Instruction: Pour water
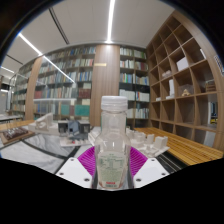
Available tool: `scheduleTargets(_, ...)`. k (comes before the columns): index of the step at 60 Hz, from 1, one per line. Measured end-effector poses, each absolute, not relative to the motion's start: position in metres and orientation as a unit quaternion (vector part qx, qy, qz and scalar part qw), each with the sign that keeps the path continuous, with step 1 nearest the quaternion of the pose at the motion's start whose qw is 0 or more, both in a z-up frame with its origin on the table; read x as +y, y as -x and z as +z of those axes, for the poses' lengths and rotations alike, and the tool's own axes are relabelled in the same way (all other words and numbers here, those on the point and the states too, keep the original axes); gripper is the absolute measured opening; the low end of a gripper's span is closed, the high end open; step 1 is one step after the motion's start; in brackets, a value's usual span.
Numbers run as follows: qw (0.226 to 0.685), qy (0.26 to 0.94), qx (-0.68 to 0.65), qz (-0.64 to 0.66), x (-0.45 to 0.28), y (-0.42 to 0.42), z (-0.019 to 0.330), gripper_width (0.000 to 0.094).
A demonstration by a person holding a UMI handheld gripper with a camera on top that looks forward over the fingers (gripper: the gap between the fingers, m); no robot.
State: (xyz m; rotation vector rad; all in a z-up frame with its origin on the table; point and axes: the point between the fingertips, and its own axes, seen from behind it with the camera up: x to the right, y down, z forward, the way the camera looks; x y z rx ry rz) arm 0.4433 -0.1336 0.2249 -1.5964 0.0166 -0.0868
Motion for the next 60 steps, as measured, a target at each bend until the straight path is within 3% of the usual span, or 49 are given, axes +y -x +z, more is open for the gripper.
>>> scheduleTargets(8, 0.642, 0.765, 0.005, -0.059, -0.128, -0.466, 0.138, 0.0404)
scheduleTargets(16, 0.608, 0.792, 0.009, -0.053, -0.126, -0.474, 0.077, 0.0425)
scheduleTargets(17, 0.626, 0.778, 0.013, -0.048, -0.122, -0.475, 0.083, 0.0415)
scheduleTargets(23, 0.624, 0.78, 0.017, -0.045, -0.125, -0.477, 0.082, 0.0419)
scheduleTargets(30, 0.607, 0.793, 0.017, -0.045, -0.123, -0.48, 0.077, 0.0562)
scheduleTargets(32, 0.591, 0.805, 0.024, -0.044, -0.129, -0.479, 0.075, 0.0639)
scheduleTargets(35, 0.584, 0.81, 0.036, -0.041, -0.138, -0.479, 0.08, 0.0866)
scheduleTargets(38, 0.578, 0.813, 0.047, -0.043, -0.146, -0.48, 0.085, 0.0837)
scheduleTargets(43, 0.574, 0.815, 0.057, -0.057, -0.171, -0.48, 0.104, 0.0866)
scheduleTargets(60, 0.555, 0.824, 0.061, -0.092, -0.319, -0.439, 0.166, 0.0857)
